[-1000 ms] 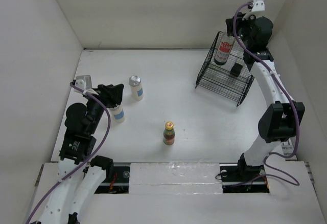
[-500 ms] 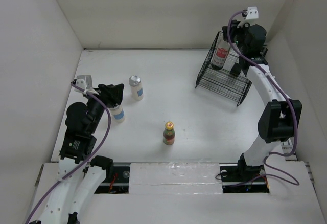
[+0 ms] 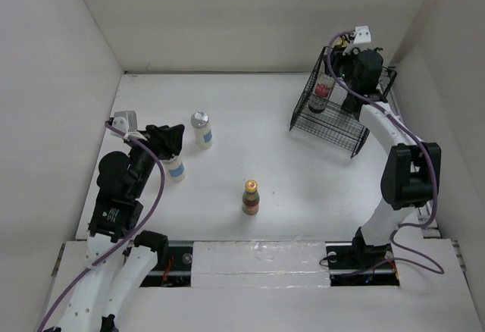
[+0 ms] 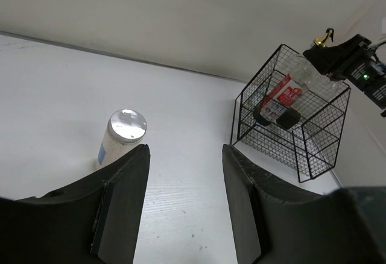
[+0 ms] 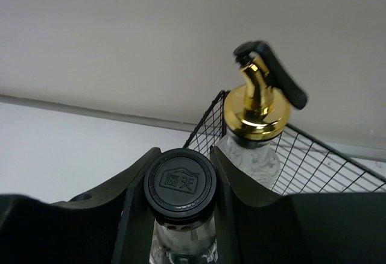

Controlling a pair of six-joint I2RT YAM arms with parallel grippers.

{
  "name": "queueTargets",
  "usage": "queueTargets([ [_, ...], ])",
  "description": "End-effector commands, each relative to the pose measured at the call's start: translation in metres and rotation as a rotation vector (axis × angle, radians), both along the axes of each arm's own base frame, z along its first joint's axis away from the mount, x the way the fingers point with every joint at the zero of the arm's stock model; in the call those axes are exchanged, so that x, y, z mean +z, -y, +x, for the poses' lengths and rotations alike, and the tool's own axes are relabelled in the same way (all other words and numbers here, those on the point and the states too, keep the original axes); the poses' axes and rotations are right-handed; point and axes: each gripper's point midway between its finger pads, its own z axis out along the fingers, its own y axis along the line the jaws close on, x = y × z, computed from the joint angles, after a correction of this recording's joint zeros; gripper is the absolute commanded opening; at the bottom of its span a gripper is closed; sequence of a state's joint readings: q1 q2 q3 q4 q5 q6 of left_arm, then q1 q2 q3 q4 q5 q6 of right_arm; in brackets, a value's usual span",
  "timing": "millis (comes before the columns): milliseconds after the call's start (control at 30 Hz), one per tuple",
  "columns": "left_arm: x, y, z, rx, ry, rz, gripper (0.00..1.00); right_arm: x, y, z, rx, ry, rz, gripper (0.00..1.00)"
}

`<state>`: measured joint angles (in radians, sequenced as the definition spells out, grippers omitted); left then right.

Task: Organize the condiment bottles

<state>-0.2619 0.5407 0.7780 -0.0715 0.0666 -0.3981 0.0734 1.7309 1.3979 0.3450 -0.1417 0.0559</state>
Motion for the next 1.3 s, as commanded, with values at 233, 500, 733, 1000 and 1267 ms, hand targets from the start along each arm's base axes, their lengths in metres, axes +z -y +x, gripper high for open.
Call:
queueTargets([
  [233,0.011,0.002,-0.001,-0.015,0.048,-0.006,0.47,0.027,-0.002,0.010,-0.010,0.130,0.022,0.30],
  [500,0.011,0.002,-0.001,-0.015,0.048,-0.006,0.47,0.037,0.000,-0.001,-0.019,0.145,0.024,0.58],
  [733,0.011,0.002,-0.001,-0.015,0.048,-0.006,0.47,0.076,0.000,-0.022,-0.030,0.209,0.033,0.70],
  [1000,0.016,0.001,-0.003,-0.015,0.065,-0.011,0.47,0.118,0.001,-0.055,-0.032,0.249,0.040,0.78],
  [1267,0.018,-0.003,-0.006,0.007,0.070,-0.023,0.47,0.098,-0.103,-0.154,0.302,0.128,0.135,0.11],
])
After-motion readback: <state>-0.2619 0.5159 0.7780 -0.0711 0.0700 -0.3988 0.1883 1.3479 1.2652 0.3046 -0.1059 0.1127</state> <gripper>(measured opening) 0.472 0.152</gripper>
